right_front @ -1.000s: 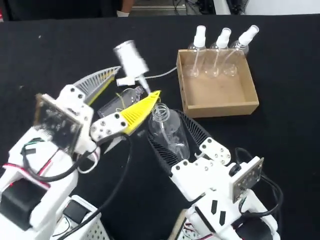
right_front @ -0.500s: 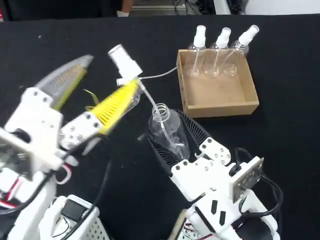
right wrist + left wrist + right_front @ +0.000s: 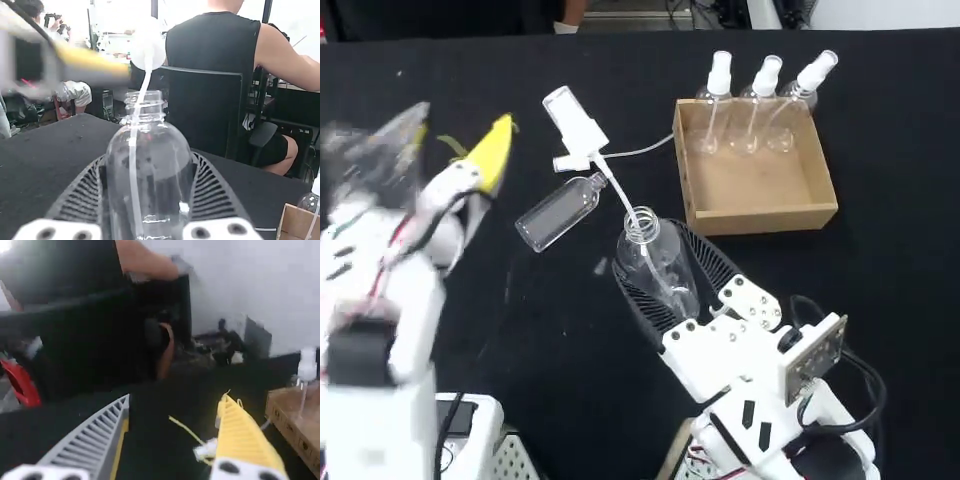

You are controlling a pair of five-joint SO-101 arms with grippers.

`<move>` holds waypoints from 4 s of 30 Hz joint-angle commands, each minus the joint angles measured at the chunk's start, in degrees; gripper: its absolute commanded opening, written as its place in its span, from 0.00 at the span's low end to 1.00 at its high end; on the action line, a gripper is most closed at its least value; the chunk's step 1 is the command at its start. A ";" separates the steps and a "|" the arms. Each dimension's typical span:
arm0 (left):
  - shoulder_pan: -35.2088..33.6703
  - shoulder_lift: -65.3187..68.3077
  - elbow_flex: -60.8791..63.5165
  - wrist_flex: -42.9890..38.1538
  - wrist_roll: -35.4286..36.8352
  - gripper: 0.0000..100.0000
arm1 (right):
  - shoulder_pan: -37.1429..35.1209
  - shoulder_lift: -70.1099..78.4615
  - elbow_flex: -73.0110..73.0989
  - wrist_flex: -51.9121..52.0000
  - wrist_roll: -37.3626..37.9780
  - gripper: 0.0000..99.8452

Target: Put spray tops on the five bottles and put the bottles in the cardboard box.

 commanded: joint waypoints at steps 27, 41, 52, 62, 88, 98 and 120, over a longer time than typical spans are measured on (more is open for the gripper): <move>27.21 13.98 -29.23 2.46 0.18 0.27 | -0.70 -6.73 -0.22 -1.23 0.44 0.01; 30.99 3.78 -29.32 7.74 0.18 0.27 | -0.62 -6.73 -0.22 -1.14 0.44 0.01; 25.98 0.88 -28.00 8.62 0.18 0.27 | -0.62 -6.73 0.92 -1.58 0.44 0.01; 25.89 13.89 -34.24 7.82 0.09 0.27 | -0.62 -6.73 1.01 -1.58 0.44 0.01; 24.48 10.20 -42.07 23.56 -1.67 0.27 | -0.53 -6.73 0.92 -2.73 0.44 0.01; 6.11 9.14 -44.44 38.59 -2.29 0.27 | 13.63 -5.41 -1.71 -2.37 0.44 0.01; 0.75 8.70 30.55 4.40 4.31 0.27 | 62.68 22.55 -10.86 -16.09 8.09 0.01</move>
